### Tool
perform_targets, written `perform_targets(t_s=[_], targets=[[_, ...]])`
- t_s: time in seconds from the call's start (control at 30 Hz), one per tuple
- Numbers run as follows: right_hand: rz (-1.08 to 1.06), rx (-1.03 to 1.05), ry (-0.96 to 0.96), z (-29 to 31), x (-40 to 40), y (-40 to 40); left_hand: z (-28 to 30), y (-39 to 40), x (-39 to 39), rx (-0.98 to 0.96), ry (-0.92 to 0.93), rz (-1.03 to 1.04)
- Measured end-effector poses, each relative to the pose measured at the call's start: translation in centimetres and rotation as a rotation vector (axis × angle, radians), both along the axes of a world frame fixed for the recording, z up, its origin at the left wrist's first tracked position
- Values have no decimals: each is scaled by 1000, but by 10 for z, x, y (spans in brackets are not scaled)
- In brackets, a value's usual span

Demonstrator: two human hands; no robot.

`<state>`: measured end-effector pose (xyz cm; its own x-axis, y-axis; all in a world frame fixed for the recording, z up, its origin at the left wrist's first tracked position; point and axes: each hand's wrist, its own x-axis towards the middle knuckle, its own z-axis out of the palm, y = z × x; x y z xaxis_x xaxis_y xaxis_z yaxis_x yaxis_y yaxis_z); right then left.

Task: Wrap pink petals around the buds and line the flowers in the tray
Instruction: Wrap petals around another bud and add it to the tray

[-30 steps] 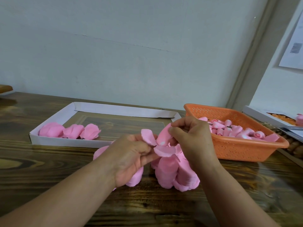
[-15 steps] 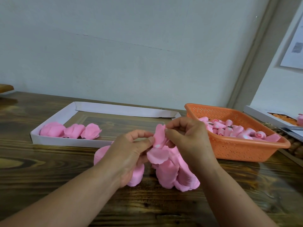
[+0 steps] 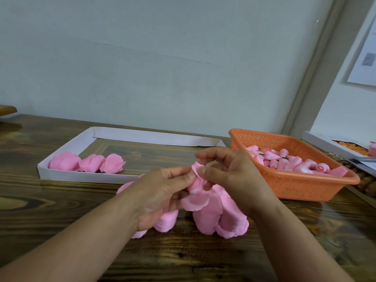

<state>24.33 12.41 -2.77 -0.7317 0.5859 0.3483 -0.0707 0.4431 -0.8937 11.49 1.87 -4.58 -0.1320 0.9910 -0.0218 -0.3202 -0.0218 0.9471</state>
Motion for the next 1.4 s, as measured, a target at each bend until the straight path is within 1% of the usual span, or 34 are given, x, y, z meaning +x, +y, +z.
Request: perform_targets(t_s=[0.1,0.23,0.43,0.63,0.77,0.87,1.07,1.17,1.23,1.3,1.4], targets=[[54,17,-68,0,2,1,-1,0,-3,-31,-8,-26],[115,-5,-58,0,2,1,0,0,-3,-80,0,-32],[100,-12,-55,0,0,0,4,-4,2,-114,110,3],[21,39,-49,-3,-4,1,5,-5,5,-138,92,-1],[83,28,-43,-2,-2,-1,6,-5,4,-132,125,22],[118,27,-80,1,0,-2,7,-5,5,-131,149,15],[47,45,-47,3,-1,-5,1,-2,1,-164,107,40],[76,36,-41,1,-1,-3,1,-2,1,-141,113,36],[115,28,-73,0,0,-1,2,-3,2,-127,114,35],[138,18,-110,0,1,1,2,-2,2,-128,91,34],[142,-30,-114,1,2,2,2,-3,3,-135,53,8]])
